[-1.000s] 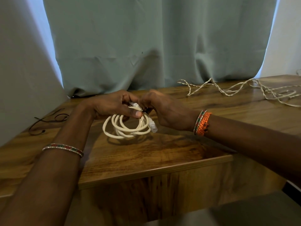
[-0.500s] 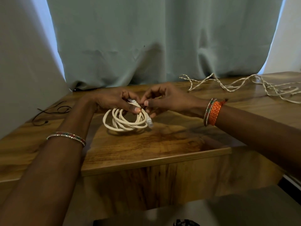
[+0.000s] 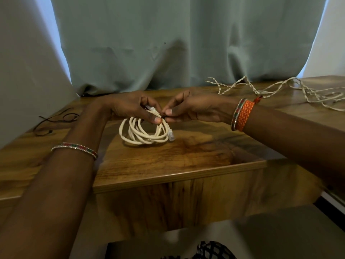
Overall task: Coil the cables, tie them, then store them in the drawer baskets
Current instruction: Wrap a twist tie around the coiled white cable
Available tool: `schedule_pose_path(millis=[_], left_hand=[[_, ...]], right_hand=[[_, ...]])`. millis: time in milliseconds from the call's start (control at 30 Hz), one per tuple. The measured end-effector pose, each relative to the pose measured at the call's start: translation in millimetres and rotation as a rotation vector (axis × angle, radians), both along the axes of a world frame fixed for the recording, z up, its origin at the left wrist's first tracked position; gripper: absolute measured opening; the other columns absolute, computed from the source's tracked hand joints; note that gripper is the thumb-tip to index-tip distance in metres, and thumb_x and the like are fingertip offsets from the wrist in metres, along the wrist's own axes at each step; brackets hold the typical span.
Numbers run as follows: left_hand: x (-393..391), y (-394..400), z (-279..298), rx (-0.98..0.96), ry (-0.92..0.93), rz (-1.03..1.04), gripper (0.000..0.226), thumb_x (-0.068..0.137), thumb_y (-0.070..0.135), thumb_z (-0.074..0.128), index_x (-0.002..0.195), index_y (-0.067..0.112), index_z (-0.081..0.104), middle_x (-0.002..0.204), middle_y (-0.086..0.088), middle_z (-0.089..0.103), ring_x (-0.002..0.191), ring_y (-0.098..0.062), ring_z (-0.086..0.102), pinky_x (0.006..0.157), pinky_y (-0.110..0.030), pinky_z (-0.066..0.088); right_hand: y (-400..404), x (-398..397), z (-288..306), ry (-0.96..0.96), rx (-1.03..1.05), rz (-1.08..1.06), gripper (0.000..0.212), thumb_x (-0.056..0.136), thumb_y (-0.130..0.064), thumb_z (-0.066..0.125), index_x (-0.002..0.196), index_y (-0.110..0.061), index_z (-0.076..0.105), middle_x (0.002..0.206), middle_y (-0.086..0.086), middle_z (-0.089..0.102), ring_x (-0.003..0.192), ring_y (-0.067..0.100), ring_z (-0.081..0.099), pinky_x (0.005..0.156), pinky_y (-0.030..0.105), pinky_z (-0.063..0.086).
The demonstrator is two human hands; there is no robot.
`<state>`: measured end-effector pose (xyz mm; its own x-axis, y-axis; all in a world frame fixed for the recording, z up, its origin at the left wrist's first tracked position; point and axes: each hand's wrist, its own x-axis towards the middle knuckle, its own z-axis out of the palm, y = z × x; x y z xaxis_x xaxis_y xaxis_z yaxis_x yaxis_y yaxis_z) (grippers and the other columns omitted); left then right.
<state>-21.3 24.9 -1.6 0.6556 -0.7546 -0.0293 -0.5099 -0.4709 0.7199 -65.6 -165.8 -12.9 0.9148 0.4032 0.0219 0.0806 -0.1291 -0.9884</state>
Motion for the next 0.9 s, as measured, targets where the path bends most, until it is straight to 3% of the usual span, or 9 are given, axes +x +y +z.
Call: schedule_pose_path(millis=[200, 300, 367, 533, 633, 700, 800, 900], left_hand=[[-1, -1, 0, 0.038, -0.079, 0.034, 0.029, 0.064, 0.024, 0.071, 0.091, 0.014, 0.070, 0.093, -0.011, 0.072, 0.081, -0.016, 0.066, 0.069, -0.016, 0.053], [0, -1, 1, 0.038, -0.118, 0.048, 0.033, 0.063, 0.027, 0.071, 0.093, 0.014, 0.071, 0.099, -0.014, 0.072, 0.093, -0.025, 0.067, 0.082, -0.029, 0.053], [-1, -1, 1, 0.046, -0.142, 0.059, 0.037, 0.062, 0.028, 0.072, 0.096, 0.013, 0.071, 0.101, -0.012, 0.072, 0.099, -0.029, 0.066, 0.091, -0.036, 0.050], [-2, -3, 2, 0.068, -0.185, 0.050, 0.035, 0.063, 0.030, 0.071, 0.096, 0.016, 0.071, 0.100, -0.005, 0.073, 0.098, -0.023, 0.066, 0.087, -0.029, 0.051], [-1, -2, 3, 0.072, -0.209, 0.052, 0.037, 0.063, 0.031, 0.071, 0.096, 0.015, 0.071, 0.102, -0.009, 0.072, 0.100, -0.026, 0.066, 0.092, -0.037, 0.050], [-2, -3, 4, 0.068, -0.216, 0.040, 0.036, 0.063, 0.030, 0.071, 0.096, 0.015, 0.071, 0.103, -0.006, 0.072, 0.101, -0.023, 0.066, 0.092, -0.036, 0.050], [-3, -4, 4, 0.049, -0.208, 0.021, 0.031, 0.066, 0.026, 0.072, 0.096, 0.016, 0.071, 0.097, 0.003, 0.073, 0.095, -0.013, 0.067, 0.085, -0.025, 0.051], [-3, -2, 3, 0.012, -0.164, 0.002, 0.030, 0.069, 0.019, 0.071, 0.098, 0.011, 0.071, 0.094, -0.008, 0.073, 0.085, -0.016, 0.066, 0.075, -0.020, 0.052]], right_hand=[[8, -4, -3, -0.221, -0.186, -0.183, 0.006, 0.080, 0.004, 0.067, 0.085, 0.002, 0.067, 0.074, 0.006, 0.070, 0.069, 0.010, 0.068, 0.067, 0.020, 0.058], [9, -6, -6, -0.340, -0.231, -0.252, 0.015, 0.078, 0.003, 0.071, 0.090, -0.004, 0.065, 0.071, 0.001, 0.067, 0.064, 0.007, 0.068, 0.062, 0.019, 0.056], [9, -6, -9, -0.351, -0.203, -0.283, 0.027, 0.076, 0.004, 0.072, 0.097, -0.008, 0.059, 0.075, 0.005, 0.066, 0.065, 0.011, 0.068, 0.067, 0.026, 0.059], [8, -8, -13, -0.366, -0.133, -0.314, 0.047, 0.076, 0.006, 0.071, 0.111, -0.011, 0.045, 0.089, 0.016, 0.069, 0.073, 0.020, 0.070, 0.072, 0.032, 0.060], [7, -8, -17, -0.479, -0.154, -0.358, 0.043, 0.077, 0.004, 0.071, 0.109, -0.013, 0.048, 0.085, 0.011, 0.070, 0.076, 0.022, 0.071, 0.076, 0.037, 0.059], [7, -7, -19, -0.600, -0.240, -0.385, 0.033, 0.078, 0.000, 0.070, 0.105, -0.014, 0.056, 0.083, 0.005, 0.069, 0.076, 0.017, 0.069, 0.075, 0.033, 0.059], [7, -9, -20, -0.828, -0.391, -0.362, 0.022, 0.080, -0.001, 0.068, 0.099, -0.011, 0.066, 0.080, -0.007, 0.064, 0.075, 0.006, 0.065, 0.071, 0.021, 0.056], [7, -13, -21, -0.960, -0.431, -0.309, 0.019, 0.080, -0.002, 0.068, 0.095, -0.013, 0.067, 0.079, -0.014, 0.062, 0.077, 0.002, 0.063, 0.064, 0.008, 0.048]])
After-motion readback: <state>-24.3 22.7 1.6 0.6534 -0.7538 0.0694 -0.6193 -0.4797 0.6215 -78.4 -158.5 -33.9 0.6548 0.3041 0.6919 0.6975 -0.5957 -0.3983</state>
